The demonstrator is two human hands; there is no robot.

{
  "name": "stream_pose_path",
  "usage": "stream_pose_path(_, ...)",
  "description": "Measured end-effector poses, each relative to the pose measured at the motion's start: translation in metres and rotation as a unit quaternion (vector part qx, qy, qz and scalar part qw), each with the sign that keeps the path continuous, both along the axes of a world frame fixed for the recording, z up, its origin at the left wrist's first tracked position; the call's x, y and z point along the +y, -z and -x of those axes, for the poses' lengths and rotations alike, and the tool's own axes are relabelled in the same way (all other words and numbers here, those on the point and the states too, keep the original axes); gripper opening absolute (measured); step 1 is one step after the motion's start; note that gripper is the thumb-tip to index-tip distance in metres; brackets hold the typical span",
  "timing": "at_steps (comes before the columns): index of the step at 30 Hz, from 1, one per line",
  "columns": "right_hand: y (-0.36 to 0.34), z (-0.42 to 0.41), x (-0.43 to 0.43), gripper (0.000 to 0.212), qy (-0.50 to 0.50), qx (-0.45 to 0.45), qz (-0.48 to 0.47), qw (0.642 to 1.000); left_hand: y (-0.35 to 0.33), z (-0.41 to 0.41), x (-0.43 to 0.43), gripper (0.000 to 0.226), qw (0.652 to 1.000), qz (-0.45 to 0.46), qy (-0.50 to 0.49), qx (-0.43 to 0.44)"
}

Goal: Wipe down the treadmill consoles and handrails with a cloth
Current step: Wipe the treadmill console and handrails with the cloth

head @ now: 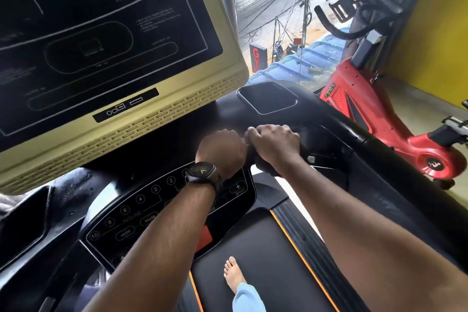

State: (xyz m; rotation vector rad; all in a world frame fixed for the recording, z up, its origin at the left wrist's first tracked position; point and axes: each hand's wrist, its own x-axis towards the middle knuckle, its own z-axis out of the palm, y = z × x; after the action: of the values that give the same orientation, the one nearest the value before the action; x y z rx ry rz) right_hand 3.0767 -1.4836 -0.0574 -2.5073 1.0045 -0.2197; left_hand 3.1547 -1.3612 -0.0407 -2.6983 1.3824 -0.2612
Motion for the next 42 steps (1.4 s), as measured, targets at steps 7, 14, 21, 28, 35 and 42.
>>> stream_pose_path(7, 0.019, 0.009, 0.023, 0.047, 0.046, -0.043, 0.131, 0.989, 0.001, 0.001, 0.000, 0.057, 1.000, 0.011, 0.001, -0.009)
stream_pose_path(14, 0.014, 0.004, 0.020, 0.046, 0.057, -0.027, 0.078, 0.995, 0.002, 0.000, 0.001, 0.058, 1.000, 0.009, 0.003, -0.011)
stream_pose_path(21, 0.011, 0.003, 0.016, 0.046, 0.026, -0.029, 0.098, 0.994, 0.002, -0.001, 0.001, 0.048, 1.000, 0.008, 0.004, -0.012)
stream_pose_path(28, 0.024, 0.011, 0.027, 0.037, -0.001, -0.110, 0.175, 0.978, 0.002, 0.000, 0.003, 0.048, 1.000, 0.001, 0.001, -0.012)
stream_pose_path(35, 0.007, -0.004, 0.008, 0.041, -0.019, -0.011, 0.063, 0.998, 0.000, 0.002, 0.004, 0.041, 1.000, 0.005, -0.002, -0.003)
stream_pose_path(42, 0.001, -0.003, -0.001, 0.042, -0.019, -0.018, 0.048, 0.999, -0.003, 0.002, 0.004, 0.039, 1.000, 0.007, 0.003, 0.010)
